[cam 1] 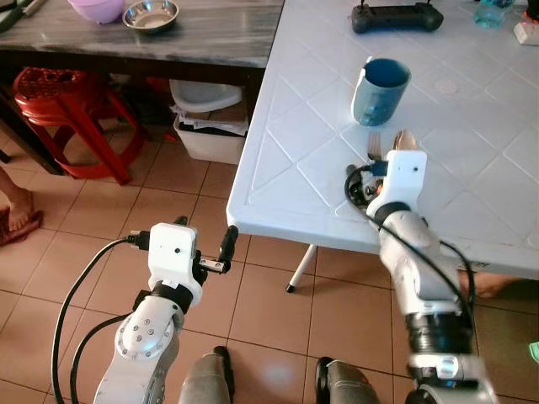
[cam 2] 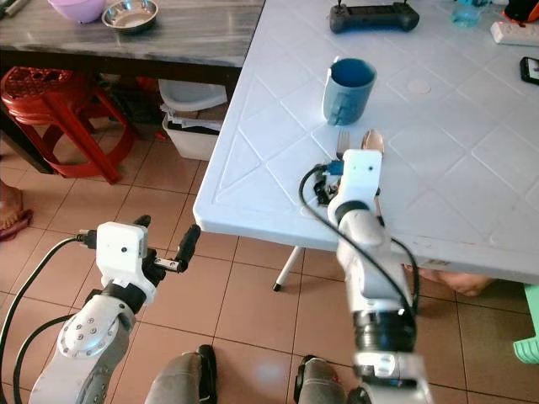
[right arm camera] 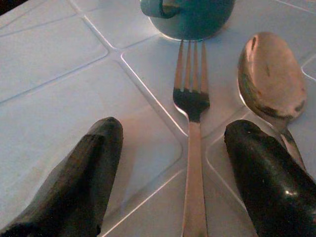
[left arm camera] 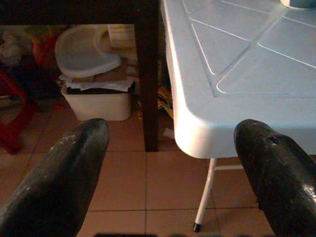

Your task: Setting the table

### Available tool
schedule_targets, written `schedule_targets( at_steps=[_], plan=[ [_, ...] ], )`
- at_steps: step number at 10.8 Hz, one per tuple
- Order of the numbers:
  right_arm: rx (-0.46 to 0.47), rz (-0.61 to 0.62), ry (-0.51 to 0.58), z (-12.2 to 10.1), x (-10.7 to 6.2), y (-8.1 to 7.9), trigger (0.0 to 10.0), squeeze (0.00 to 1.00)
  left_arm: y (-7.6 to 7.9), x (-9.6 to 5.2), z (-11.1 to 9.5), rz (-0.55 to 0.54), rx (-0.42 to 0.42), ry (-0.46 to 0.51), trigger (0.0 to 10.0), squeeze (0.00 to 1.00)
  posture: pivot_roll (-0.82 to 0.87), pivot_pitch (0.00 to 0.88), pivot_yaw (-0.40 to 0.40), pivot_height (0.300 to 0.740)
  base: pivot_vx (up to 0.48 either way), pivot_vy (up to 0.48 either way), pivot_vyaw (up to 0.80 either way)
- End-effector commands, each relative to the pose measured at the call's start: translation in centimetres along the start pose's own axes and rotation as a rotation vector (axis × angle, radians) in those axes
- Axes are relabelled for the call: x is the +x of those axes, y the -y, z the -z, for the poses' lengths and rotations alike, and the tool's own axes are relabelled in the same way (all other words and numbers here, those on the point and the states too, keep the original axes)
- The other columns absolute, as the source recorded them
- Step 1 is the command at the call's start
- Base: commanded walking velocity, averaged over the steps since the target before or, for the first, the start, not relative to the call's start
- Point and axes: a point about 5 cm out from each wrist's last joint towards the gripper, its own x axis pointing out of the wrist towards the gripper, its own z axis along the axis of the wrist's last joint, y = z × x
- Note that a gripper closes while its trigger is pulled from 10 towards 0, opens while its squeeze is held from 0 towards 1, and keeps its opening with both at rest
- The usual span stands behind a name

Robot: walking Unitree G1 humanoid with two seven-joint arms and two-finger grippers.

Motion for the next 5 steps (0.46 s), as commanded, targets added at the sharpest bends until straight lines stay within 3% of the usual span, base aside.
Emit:
schedule_targets(
  at_steps=[1, 5],
  plan=[
    [0.011, -0.006, -0.079, 1.34, 0.06, 0.27, 0.0, 0.00, -0.04, -0.23, -0.28, 0.009, 0.005, 0.002, 10.0, 0.00, 0.10, 0.246, 0.050, 0.740, 0.000, 0.000, 0.00],
    [-0.005, -0.050, -0.176, 1.88, 0.74, 0.96, 0.0, 0.00, 0.91, -0.59, -0.92, 0.139, -0.036, 0.039, 10.0, 0.00, 0.10, 0.236, 0.047, 0.740, 0.000, 0.000, 0.00]
  ],
)
